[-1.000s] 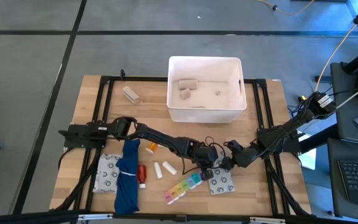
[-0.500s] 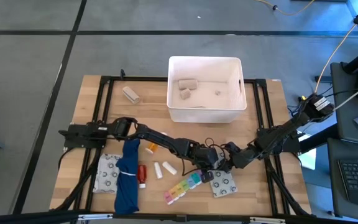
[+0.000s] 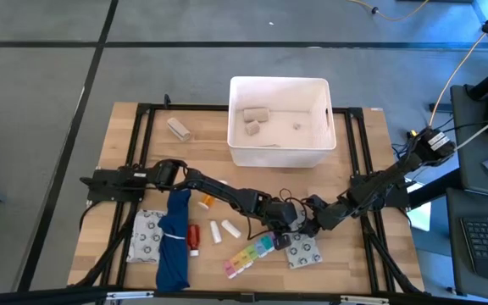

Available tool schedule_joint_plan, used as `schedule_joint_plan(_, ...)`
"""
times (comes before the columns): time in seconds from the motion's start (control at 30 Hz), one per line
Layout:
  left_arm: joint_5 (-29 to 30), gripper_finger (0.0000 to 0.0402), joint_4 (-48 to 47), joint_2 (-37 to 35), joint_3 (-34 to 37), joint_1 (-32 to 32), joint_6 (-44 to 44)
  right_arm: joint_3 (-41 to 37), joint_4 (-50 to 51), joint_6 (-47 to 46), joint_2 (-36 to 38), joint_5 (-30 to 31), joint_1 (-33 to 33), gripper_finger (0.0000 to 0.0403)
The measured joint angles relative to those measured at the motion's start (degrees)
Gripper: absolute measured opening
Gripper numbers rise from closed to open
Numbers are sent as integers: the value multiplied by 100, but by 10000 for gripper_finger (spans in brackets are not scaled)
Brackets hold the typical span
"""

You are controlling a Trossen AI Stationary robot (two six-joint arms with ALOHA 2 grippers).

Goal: Pick & place medical supplies in basket/bin
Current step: Put the white mailer bag into the white container

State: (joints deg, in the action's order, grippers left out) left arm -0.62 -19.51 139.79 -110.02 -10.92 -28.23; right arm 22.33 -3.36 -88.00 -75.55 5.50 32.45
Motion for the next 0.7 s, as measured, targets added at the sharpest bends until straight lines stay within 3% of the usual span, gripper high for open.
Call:
schedule_joint_plan(0.17, 3, 52, -36, -51, -115, 2, 135, 0, 198, 108, 120, 4, 2, 210)
schedule_joint_plan(0.37, 226, 68, -192, -407, -92, 27, 923, 24, 370, 149, 185, 86, -13, 193)
schedule_joint_plan(0.5, 706, 67, -157, -1041, -123, 113, 1395, 37, 297, 444, 263, 94, 2, 190)
schedule_joint_plan(0.7, 932, 68, -383, -1875, -111, 70, 1804, 220, 352, 910, 498, 303, -1, 187)
